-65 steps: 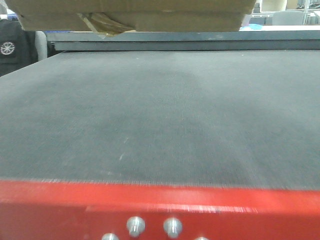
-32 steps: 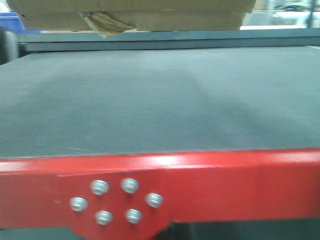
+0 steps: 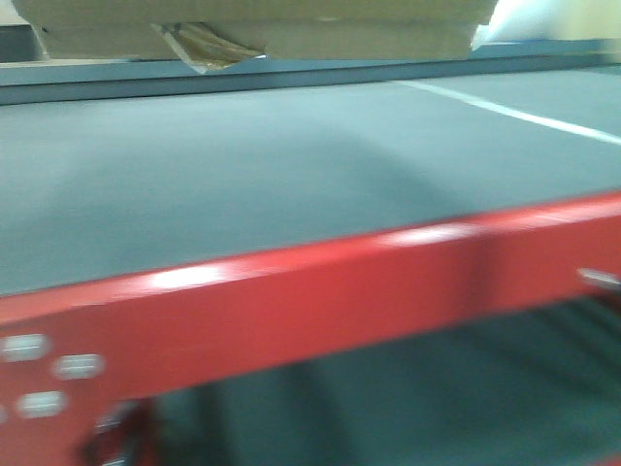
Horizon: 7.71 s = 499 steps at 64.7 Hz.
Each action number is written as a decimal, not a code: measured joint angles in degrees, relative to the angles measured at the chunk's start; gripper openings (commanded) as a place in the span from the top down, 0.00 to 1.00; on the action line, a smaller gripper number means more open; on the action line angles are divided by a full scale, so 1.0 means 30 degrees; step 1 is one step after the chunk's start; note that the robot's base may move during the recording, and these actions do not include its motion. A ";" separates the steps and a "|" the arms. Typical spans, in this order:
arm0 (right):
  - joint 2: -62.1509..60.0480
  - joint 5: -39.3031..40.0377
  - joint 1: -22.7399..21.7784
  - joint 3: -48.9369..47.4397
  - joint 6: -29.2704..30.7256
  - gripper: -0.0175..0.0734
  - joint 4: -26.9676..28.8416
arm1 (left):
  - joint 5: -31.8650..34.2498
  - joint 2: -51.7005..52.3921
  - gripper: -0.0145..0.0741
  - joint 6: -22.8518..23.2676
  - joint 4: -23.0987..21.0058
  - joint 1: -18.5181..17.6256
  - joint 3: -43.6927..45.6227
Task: Stack two boxes on right shelf middle
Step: 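Hold the boxes with both grippers while driving to the steel shelf, then push the held boxes forward onto the middle shelf with both grippers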
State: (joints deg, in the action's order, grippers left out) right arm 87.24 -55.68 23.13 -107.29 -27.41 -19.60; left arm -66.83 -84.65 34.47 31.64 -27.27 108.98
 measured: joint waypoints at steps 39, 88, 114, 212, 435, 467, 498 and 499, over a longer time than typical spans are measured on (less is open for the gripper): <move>0.0000 0.0038 0.0000 0.0000 0.0000 0.97 0.0000 | 0.0000 0.0000 0.96 0.0000 0.0000 0.0000 0.0000; 0.0000 0.0038 0.0000 0.0000 0.0000 0.97 0.0000 | 0.0040 0.0000 0.96 0.0000 0.0032 0.0000 0.0000; 0.0000 0.0038 0.0000 0.0000 0.0000 0.97 -0.0040 | 0.0040 0.0000 0.96 0.0000 0.0044 -0.0072 0.0000; 0.0000 0.0114 0.0000 0.0000 0.0000 0.97 -0.0075 | 0.0013 0.0000 0.96 0.0000 0.0118 -0.0072 0.0000; 0.0034 0.0438 0.0000 0.0000 0.0000 0.97 -0.0073 | 0.0075 0.0000 0.96 0.0000 0.0278 -0.0072 0.0000; 0.0034 0.0438 0.0000 0.0000 0.0000 0.97 -0.0073 | 0.0075 0.0000 0.96 0.0000 0.0278 -0.0072 0.0009; 0.0034 0.0438 0.0000 0.0000 0.0000 0.97 -0.0073 | 0.0075 0.0000 0.96 0.0000 0.0278 -0.0072 0.0009; 0.0034 0.0438 0.0000 0.0000 0.0000 0.97 -0.0073 | 0.0075 0.0000 0.96 0.0000 0.0278 -0.0072 0.0009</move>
State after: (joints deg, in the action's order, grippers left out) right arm 87.34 -54.37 23.13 -107.29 -27.41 -19.82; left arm -66.61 -84.65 34.47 32.48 -27.48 109.00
